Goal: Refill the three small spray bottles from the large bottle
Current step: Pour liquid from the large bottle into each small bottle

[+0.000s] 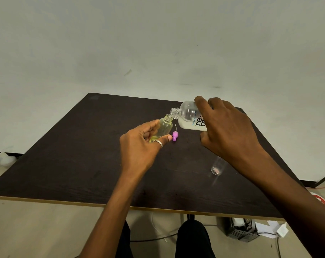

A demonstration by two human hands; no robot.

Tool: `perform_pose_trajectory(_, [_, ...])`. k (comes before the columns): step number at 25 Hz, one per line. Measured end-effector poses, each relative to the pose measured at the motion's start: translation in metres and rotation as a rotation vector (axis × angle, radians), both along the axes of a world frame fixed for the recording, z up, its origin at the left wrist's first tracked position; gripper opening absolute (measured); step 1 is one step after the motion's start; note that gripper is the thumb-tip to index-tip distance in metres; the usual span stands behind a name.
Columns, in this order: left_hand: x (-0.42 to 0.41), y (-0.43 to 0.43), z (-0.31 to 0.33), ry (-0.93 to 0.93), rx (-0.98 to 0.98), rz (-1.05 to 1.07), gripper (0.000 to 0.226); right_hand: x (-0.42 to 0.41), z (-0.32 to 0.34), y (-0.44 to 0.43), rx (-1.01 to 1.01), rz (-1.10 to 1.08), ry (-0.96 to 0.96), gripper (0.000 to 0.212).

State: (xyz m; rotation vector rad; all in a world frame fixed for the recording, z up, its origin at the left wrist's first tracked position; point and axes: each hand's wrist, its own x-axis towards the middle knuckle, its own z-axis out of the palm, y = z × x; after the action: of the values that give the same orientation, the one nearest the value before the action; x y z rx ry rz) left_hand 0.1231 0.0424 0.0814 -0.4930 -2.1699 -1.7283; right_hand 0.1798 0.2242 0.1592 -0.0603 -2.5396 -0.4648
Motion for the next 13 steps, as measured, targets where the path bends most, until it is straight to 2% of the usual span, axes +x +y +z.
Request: perform_pose_trajectory(13, [-0.0025, -0.0008, -0.001, -0.003, 0.014, 0.028, 0.055, -0.0016, 0.001, -0.0025, -0.002, -0.007, -0.01, 0.073])
